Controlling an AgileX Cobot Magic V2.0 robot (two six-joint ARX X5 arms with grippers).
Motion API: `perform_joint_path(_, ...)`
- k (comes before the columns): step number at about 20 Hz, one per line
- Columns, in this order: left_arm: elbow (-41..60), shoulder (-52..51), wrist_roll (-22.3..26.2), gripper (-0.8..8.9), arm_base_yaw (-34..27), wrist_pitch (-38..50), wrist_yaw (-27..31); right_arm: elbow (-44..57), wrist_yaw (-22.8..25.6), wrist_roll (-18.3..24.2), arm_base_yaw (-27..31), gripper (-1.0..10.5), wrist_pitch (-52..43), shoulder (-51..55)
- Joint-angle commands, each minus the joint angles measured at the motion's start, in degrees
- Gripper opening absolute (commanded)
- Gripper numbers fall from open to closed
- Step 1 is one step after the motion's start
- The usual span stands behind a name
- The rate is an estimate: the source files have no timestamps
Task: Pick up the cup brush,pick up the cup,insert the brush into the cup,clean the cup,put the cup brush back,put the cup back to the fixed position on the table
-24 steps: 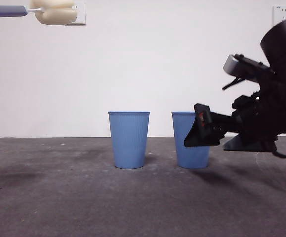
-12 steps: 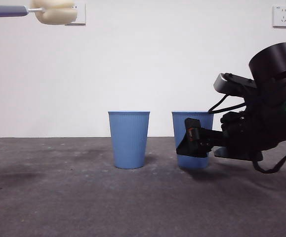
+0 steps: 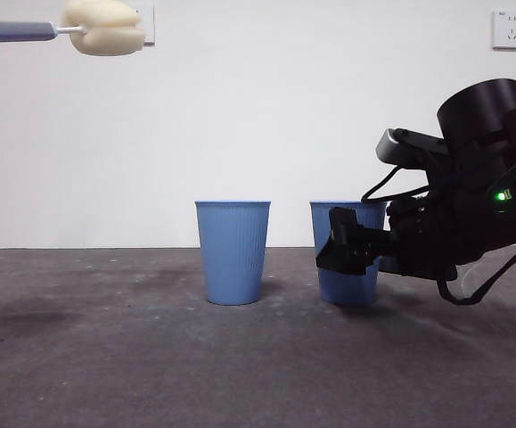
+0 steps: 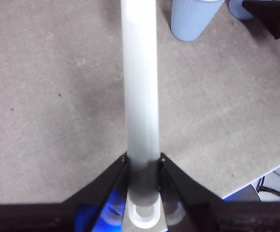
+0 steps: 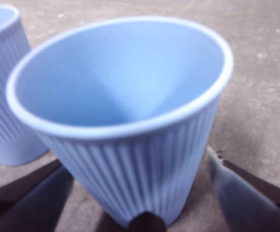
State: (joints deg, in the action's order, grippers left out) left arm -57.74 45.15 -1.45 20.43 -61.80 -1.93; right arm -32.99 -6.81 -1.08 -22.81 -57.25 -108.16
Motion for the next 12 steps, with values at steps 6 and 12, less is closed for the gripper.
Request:
perform_joint_path(6, 0.2, -0.1, 1.3, -0.09, 0.2, 0.7, 0.0, -0.2, 0.2, -0.4, -0.1, 2.6, 1.6, -0.8)
perform_joint_path(12, 0.2, -0.1, 1.8, -0.09, 0.2, 0.5, 0.0, -0.2, -4.0, -0.2, -0.1, -0.2, 1.8, -0.7)
